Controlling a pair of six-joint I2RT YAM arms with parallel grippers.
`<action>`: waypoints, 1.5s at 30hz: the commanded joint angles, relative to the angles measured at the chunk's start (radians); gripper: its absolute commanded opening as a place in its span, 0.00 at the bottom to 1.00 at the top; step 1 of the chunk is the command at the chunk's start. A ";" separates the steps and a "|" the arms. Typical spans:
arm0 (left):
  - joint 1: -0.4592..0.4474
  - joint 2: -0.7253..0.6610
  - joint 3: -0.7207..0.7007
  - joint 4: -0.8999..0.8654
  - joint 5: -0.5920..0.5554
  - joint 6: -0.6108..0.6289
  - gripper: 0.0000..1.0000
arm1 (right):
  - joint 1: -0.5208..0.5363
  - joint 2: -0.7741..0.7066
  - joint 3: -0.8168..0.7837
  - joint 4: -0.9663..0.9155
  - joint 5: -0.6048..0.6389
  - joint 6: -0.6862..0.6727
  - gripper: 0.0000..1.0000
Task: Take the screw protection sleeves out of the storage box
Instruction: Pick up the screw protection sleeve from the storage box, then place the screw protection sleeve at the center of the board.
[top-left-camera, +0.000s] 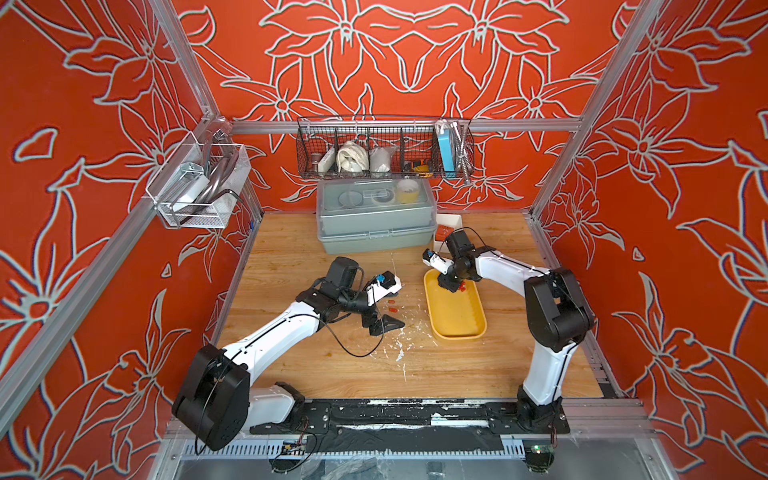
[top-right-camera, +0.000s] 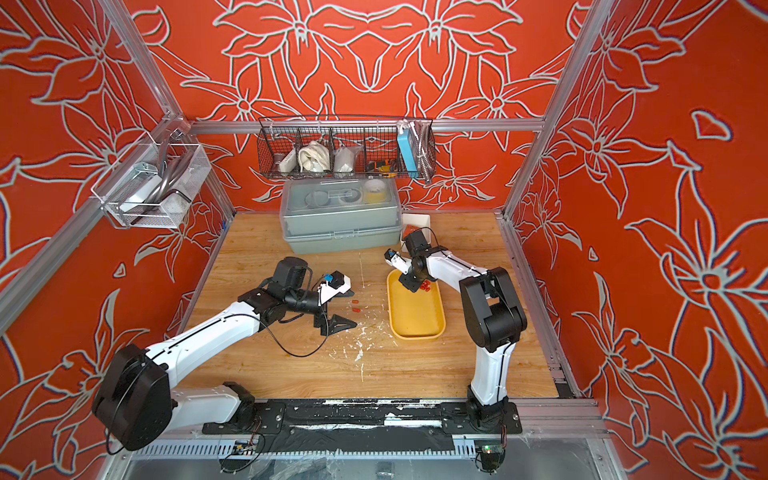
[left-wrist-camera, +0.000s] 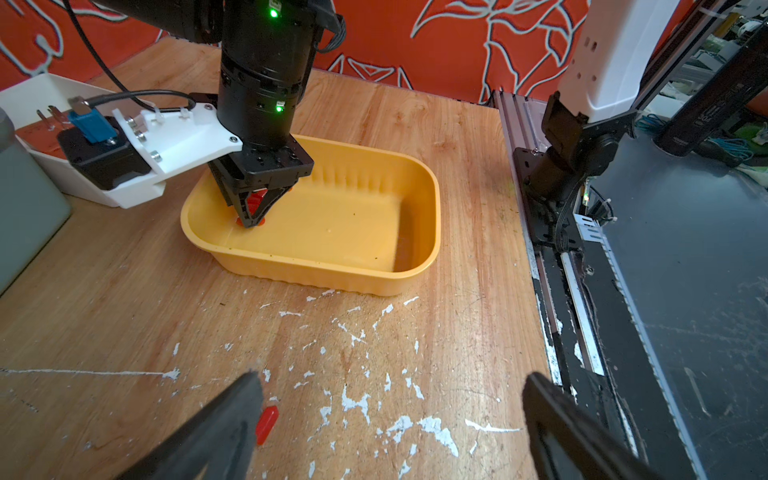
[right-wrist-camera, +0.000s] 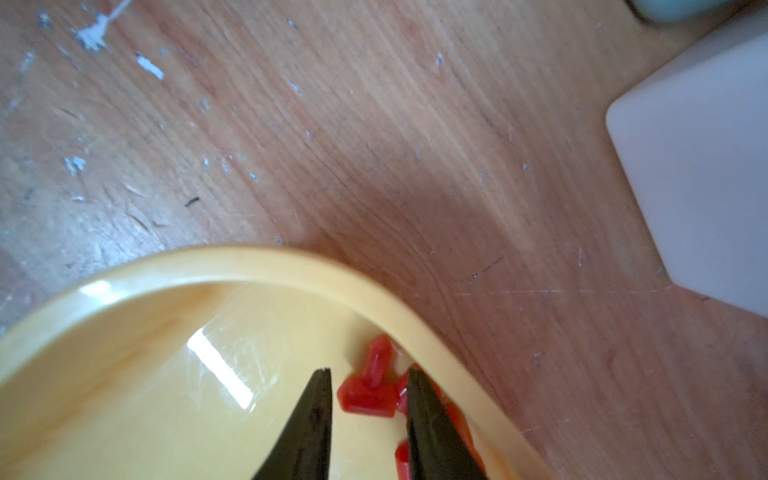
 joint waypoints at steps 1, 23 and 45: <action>-0.003 -0.022 0.001 -0.014 0.007 0.029 0.97 | 0.001 0.032 0.016 -0.017 0.027 -0.005 0.30; 0.013 -0.049 0.013 -0.058 -0.007 0.073 0.98 | 0.000 0.015 0.017 -0.059 -0.107 -0.033 0.01; 0.165 -0.076 0.061 -0.133 -0.009 0.081 0.98 | 0.057 -0.378 -0.066 -0.232 -0.514 -0.025 0.00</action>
